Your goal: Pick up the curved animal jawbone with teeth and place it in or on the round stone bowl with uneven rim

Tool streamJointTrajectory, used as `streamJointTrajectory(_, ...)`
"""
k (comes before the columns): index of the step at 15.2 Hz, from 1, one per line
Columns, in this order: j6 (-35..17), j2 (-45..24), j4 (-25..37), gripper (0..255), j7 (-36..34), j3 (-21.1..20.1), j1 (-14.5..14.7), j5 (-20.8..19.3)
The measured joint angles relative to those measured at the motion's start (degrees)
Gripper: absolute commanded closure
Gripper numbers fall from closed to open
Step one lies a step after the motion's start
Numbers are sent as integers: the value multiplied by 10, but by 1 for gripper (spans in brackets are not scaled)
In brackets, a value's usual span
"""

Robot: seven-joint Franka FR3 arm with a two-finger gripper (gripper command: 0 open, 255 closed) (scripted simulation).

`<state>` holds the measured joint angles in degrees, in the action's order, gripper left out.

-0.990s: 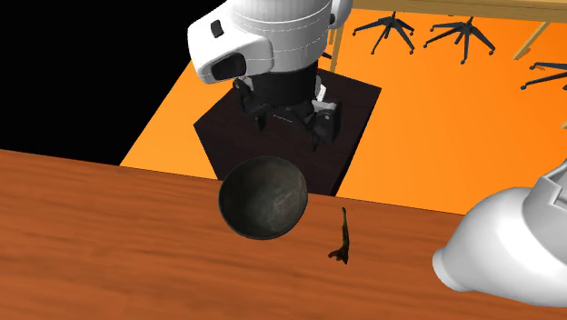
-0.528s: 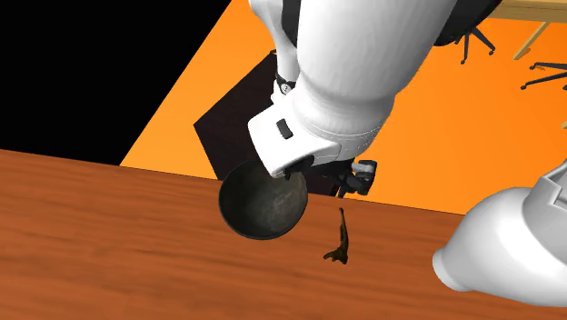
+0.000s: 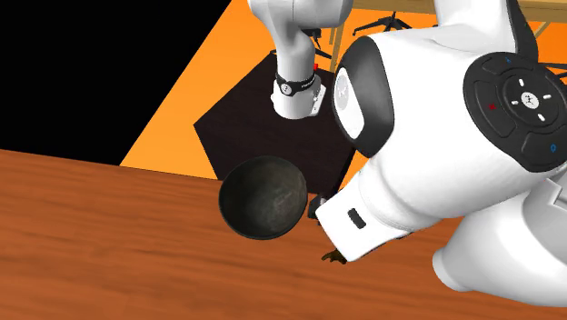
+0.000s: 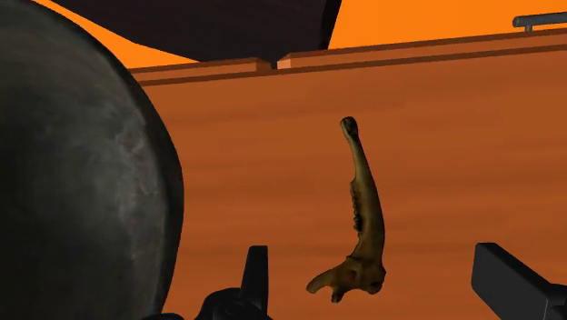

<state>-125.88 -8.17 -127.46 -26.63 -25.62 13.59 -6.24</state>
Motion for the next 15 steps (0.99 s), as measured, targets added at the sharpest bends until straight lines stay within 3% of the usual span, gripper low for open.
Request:
streamJointTrajectory(6,-31,-69,24,0,-34,1,24,-48)
streamJointTrajectory(15,-62,-92,13,0,-46,8,28,-65)
